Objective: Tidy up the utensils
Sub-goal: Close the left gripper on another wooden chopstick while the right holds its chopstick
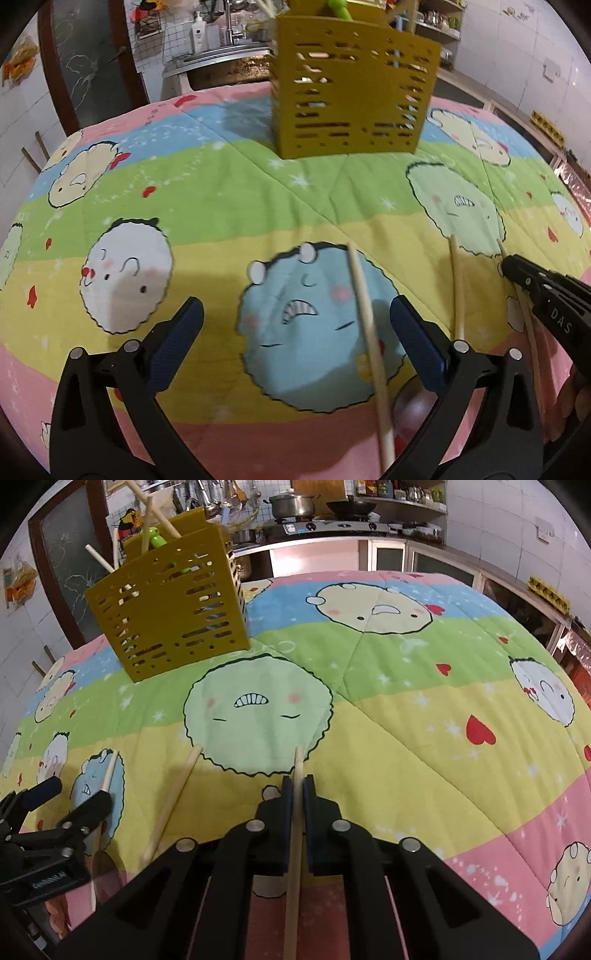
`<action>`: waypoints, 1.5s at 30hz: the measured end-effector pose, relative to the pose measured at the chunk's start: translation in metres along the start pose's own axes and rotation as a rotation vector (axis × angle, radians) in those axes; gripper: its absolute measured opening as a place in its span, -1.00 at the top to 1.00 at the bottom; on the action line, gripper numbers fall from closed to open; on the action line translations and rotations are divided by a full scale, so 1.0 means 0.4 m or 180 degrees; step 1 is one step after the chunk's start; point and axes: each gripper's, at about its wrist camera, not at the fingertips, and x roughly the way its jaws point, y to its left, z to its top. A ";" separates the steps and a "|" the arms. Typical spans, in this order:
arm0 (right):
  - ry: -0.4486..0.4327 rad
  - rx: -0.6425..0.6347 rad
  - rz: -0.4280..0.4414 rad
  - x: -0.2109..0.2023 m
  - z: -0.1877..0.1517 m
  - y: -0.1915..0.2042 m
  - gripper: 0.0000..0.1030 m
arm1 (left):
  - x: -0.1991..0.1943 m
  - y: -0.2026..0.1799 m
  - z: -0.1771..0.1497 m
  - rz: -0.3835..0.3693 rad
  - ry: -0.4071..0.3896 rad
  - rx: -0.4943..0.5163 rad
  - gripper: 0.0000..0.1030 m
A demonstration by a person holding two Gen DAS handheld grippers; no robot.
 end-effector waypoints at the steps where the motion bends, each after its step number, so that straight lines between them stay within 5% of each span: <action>1: -0.0011 -0.0006 0.0004 0.000 -0.001 -0.001 0.86 | 0.003 -0.004 0.000 0.0008 0.0011 0.0008 -0.88; 6: -0.0064 0.0013 0.0067 0.000 -0.008 -0.010 0.86 | 0.010 -0.003 0.001 -0.0030 0.0072 -0.0095 -0.66; 17: -0.0089 -0.0017 0.0038 -0.002 -0.012 -0.008 0.86 | -0.009 -0.042 -0.002 -0.0019 0.0101 -0.0010 0.31; 29: -0.0018 -0.0210 -0.0110 -0.001 -0.008 0.014 0.86 | 0.015 -0.081 0.021 0.0072 0.0172 0.0230 0.73; 45: -0.0103 -0.0051 0.0029 -0.019 -0.005 0.001 0.88 | 0.011 -0.062 0.027 -0.0075 0.0072 0.0108 0.86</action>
